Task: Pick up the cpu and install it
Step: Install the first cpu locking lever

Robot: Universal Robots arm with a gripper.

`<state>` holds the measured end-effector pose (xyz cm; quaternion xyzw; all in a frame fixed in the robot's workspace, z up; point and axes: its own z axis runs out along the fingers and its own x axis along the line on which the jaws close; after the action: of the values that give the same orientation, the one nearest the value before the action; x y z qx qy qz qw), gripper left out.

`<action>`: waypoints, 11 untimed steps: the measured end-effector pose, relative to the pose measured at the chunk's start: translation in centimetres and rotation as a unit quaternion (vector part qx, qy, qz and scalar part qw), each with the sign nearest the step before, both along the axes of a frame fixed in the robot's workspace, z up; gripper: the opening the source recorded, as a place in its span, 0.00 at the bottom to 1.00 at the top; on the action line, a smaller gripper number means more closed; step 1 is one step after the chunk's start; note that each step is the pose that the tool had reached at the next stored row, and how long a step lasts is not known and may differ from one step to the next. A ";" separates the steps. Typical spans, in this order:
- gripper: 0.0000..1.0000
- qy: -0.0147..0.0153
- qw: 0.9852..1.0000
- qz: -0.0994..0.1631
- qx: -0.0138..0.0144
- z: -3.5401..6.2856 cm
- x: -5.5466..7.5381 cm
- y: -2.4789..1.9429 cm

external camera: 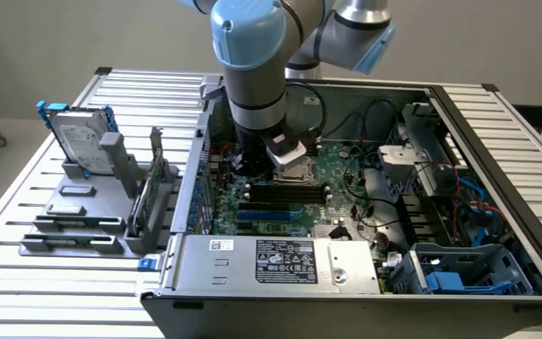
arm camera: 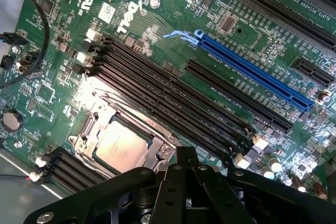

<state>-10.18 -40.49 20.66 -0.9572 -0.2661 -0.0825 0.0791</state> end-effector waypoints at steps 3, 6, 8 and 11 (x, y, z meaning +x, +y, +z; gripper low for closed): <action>0.11 0.000 1.000 -0.003 -0.001 -0.12 -0.1 0.11; 0.11 0.000 1.000 -0.005 -0.001 -0.28 -0.1 0.19; 0.11 0.000 1.000 -0.007 -0.002 -0.41 -0.1 0.24; 0.11 0.000 1.000 -0.009 -0.002 -0.60 -0.1 0.36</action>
<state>-10.27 -40.12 20.06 -0.9596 -0.2579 -0.0825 0.0761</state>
